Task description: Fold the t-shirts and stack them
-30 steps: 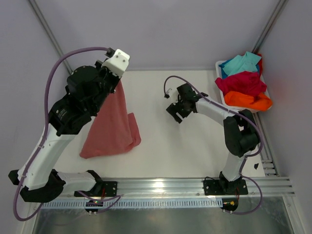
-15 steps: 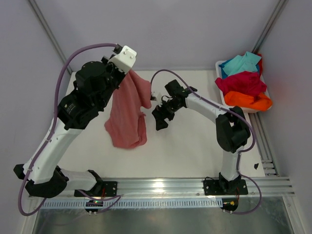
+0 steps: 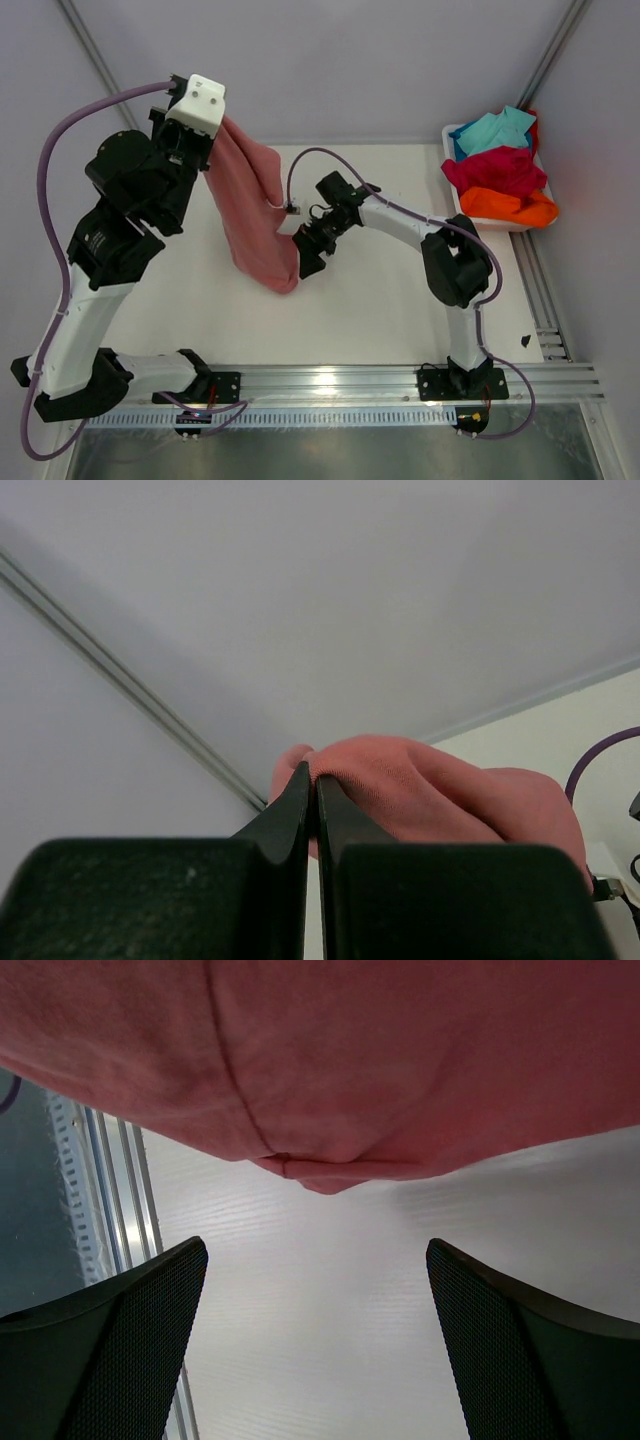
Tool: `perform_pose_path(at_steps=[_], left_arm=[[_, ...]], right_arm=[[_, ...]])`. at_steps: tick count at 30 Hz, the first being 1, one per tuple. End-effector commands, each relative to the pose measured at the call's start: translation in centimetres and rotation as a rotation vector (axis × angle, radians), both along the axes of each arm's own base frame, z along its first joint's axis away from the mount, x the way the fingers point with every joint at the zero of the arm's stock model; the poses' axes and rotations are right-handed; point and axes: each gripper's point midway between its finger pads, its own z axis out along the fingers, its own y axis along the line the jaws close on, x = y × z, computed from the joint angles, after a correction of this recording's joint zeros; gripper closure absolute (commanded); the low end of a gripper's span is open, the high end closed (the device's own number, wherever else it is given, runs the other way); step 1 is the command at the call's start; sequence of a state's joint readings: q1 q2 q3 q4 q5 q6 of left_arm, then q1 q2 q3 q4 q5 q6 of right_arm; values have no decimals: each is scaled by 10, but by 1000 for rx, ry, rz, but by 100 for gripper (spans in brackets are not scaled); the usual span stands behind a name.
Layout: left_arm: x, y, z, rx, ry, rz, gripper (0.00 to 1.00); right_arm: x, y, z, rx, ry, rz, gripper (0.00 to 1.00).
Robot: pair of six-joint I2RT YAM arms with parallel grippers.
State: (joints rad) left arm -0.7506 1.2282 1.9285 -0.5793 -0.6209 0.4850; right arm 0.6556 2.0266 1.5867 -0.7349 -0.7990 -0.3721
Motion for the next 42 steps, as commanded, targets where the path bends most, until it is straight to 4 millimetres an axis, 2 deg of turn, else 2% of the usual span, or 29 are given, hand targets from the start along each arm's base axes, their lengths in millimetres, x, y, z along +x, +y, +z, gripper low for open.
perform_pose_path(at_steps=[1, 6, 8, 11, 13, 17, 22, 28, 33, 37, 39, 42], left_arm=[[-17, 26, 38, -80, -115, 52, 100], [-21, 30, 42, -91, -128, 52, 100], [-20, 29, 41, -87, -126, 53, 100], [-15, 25, 33, -75, -112, 52, 100], [-11, 20, 28, -63, -102, 51, 100], [-6, 16, 22, -50, -89, 50, 100], [-2, 11, 21, -46, -85, 43, 100], [1, 7, 18, -40, -76, 42, 100], [3, 6, 17, -37, -72, 42, 100], [5, 4, 15, -34, -66, 40, 100], [5, 3, 14, -39, -64, 38, 100], [5, 3, 14, -39, -63, 37, 100]], right_arm=[[14, 24, 20, 94, -30, -12, 6], [17, 51, 32, 157, -62, -30, 6], [9, 65, 35, 171, -79, -4, 6], [-3, 84, 30, 164, -76, 34, 6], [-14, 93, 23, 153, -64, 57, 6], [-27, 109, 25, 160, -61, 96, 6], [-47, 118, 36, 185, -17, 138, 5], [-86, 123, 74, 272, 88, 210, 6], [-113, 125, 106, 320, 95, 261, 6], [-133, 127, 123, 340, 116, 292, 6], [-146, 133, 124, 333, 99, 316, 6], [-150, 136, 115, 295, 57, 331, 6]])
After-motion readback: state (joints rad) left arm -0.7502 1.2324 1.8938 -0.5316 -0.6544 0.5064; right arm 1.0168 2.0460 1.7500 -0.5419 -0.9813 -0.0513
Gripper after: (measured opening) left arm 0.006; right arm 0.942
